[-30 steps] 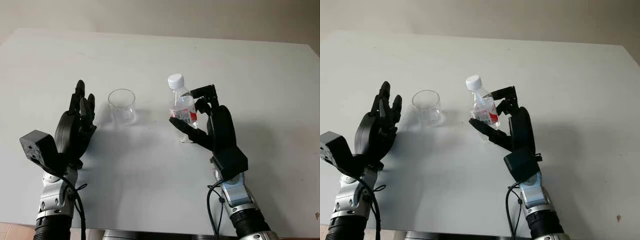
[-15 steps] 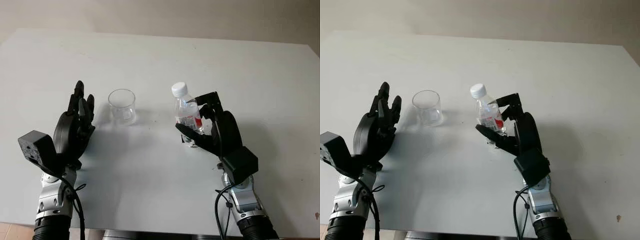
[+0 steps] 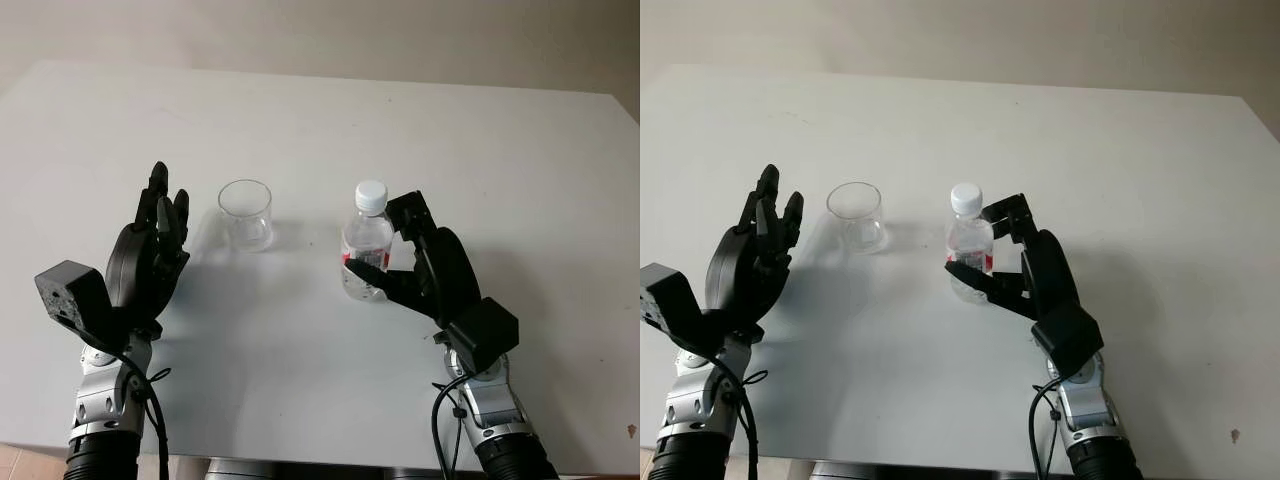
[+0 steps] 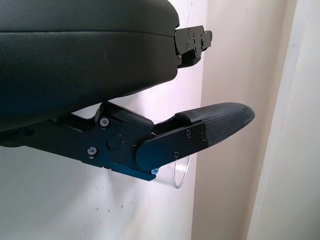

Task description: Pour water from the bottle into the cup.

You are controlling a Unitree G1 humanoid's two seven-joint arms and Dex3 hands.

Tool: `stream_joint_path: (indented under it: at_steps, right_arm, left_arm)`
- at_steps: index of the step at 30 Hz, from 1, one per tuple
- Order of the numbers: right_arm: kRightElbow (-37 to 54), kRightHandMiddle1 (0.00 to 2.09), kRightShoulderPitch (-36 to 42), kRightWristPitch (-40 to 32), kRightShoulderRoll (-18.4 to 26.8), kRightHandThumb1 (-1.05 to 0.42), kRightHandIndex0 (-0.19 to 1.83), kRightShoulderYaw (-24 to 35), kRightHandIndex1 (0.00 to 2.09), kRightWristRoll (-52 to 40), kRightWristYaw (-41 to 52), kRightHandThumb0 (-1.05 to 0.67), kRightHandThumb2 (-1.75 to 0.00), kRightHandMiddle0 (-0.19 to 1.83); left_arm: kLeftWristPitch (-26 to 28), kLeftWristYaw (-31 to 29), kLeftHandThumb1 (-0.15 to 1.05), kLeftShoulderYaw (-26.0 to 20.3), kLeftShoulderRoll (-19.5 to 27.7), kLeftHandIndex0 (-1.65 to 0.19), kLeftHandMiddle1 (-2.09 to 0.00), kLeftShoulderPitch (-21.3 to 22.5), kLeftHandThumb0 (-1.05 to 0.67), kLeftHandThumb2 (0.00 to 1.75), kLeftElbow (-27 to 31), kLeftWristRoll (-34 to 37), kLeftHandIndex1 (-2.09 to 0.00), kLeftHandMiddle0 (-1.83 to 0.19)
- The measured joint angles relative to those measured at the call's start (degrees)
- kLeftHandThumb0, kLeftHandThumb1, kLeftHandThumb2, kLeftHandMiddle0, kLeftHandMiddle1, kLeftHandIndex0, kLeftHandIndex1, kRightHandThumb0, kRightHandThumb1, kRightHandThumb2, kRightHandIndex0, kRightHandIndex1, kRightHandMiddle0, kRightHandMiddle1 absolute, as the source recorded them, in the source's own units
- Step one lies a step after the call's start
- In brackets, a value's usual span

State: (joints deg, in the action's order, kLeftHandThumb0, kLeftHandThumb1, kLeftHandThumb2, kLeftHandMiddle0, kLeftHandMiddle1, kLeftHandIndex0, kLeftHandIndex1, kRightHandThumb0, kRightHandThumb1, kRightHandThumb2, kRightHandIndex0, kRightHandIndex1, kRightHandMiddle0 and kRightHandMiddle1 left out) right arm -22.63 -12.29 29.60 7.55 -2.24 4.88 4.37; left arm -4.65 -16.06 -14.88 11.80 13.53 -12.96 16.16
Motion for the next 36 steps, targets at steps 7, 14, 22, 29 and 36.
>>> stream_joint_path:
  at_steps: [7,14,22,29,36]
  right_arm:
    - [0.6,1.72,0.7,-0.2,-0.3,-1.05,-0.05,0.1,0.96,1.2,-1.3,-0.62,-0.21,-0.16]
    - [2.4,0.04,1.8,-5.0,1.3,-1.02,-0.18,-1.1,0.01,0.6,4.3,-0.91,-0.05,-0.19]
    - [2.5,0.00,2.0,-6.1,2.0,-1.02,-0.19,-1.0,0.00,0.6,5.2,-1.03,-0.06,-0.19]
    - [2.5,0.00,2.0,-6.1,2.1,-1.01,-0.19,-0.9,0.00,0.5,5.0,-1.01,-0.05,-0.19]
    - [2.5,0.00,2.1,-6.1,2.1,-1.01,-0.19,-0.2,0.00,0.8,2.9,-1.01,-0.05,-0.19]
  left_arm:
    - [0.7,0.0,1.05,0.0,0.2,0.12,-0.05,0.0,-0.77,0.75,0.1,0.0,-0.06,0.05]
    - [0.8,-0.1,1.05,0.0,0.2,0.12,-0.05,0.0,-0.77,0.74,0.1,0.0,-0.06,0.05]
    - [0.8,-0.4,1.05,0.0,0.2,0.13,-0.05,0.0,-0.77,0.74,0.1,0.0,-0.05,0.07]
    - [0.5,-0.2,1.05,0.1,0.2,0.12,-0.06,0.0,-0.78,0.74,0.1,0.0,-0.06,0.06]
    - [-0.8,-0.2,1.05,0.1,0.2,0.12,-0.05,0.0,-0.78,0.74,-0.2,0.0,-0.06,0.06]
